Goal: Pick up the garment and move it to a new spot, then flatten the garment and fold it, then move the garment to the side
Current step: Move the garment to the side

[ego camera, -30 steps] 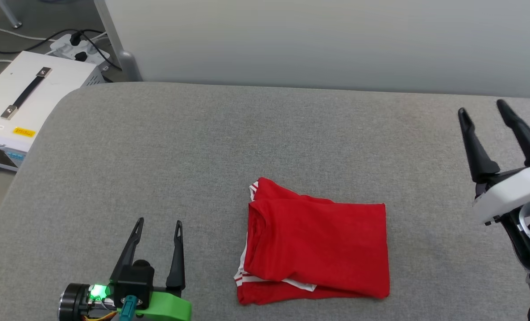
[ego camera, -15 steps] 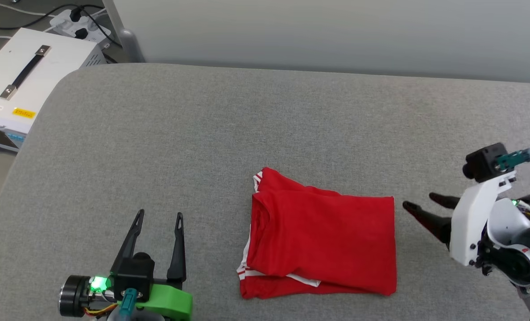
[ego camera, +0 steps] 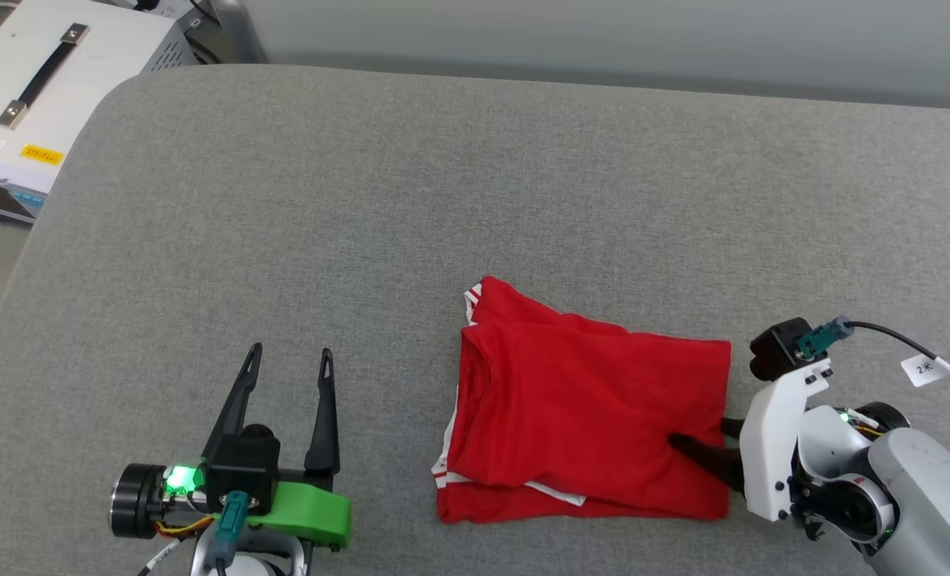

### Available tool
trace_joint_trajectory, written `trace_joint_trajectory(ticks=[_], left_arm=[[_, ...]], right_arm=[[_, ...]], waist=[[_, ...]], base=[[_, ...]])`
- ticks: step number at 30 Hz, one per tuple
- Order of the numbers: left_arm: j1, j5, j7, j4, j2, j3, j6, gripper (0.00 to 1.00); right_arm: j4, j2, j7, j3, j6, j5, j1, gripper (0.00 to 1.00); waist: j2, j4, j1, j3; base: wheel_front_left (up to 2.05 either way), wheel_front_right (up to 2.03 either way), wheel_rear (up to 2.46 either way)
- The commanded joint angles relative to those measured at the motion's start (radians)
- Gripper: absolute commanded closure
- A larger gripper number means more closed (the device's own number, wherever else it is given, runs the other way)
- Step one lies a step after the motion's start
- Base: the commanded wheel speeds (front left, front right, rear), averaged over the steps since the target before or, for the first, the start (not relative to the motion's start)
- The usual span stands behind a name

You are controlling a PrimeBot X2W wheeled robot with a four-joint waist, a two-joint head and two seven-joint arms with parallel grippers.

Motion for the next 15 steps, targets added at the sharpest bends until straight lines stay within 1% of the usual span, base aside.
trace_joint_trajectory(ticks=[1,5,9,10,11,12,15], left_arm=[[-0.021,-0.002,-0.006,0.001,-0.003,-0.001,-0.001,0.0],[-0.03,-0.002,-0.006,0.003,-0.004,0.0,-0.003,0.0],[-0.035,-0.002,-0.006,0.004,-0.005,0.0,-0.003,0.0],[-0.035,-0.002,-0.006,0.004,-0.005,0.0,-0.002,0.0],[-0.035,-0.002,-0.006,0.004,-0.005,0.001,-0.002,0.0],[-0.034,-0.002,-0.006,0.004,-0.005,0.002,-0.001,0.0],[-0.03,-0.004,-0.006,0.005,-0.007,0.004,0.0,0.0]], right_arm=[[0.032,0.017,-0.01,0.025,-0.001,0.006,-0.014,0.0],[0.087,0.043,-0.049,0.068,-0.001,0.017,-0.037,0.0],[0.115,0.046,-0.091,0.108,-0.001,0.03,-0.059,0.0],[0.116,0.041,-0.113,0.115,-0.001,0.033,-0.066,0.34],[0.118,0.038,-0.131,0.12,-0.001,0.035,-0.072,0.71],[0.118,0.035,-0.149,0.127,-0.001,0.04,-0.079,1.0],[0.112,0.019,-0.192,0.15,-0.001,0.047,-0.101,1.0]], waist=[[0.0,0.007,-0.0001,0.01],[0.0,0.012,-0.0001,0.017],[0.0,0.015,-0.0001,0.019],[0.0,0.015,-0.0001,0.019],[0.0,0.015,-0.0001,0.019],[0.0,0.014,-0.0001,0.019],[0.0,0.008,-0.0001,0.018]], base=[[0.0,0.0,0.0],[0.0,0.0,0.0],[0.0,0.0,0.0],[0.0,0.0,0.0],[0.0,0.0,0.0],[0.0,0.0,0.0],[0.0,0.0,0.0]])
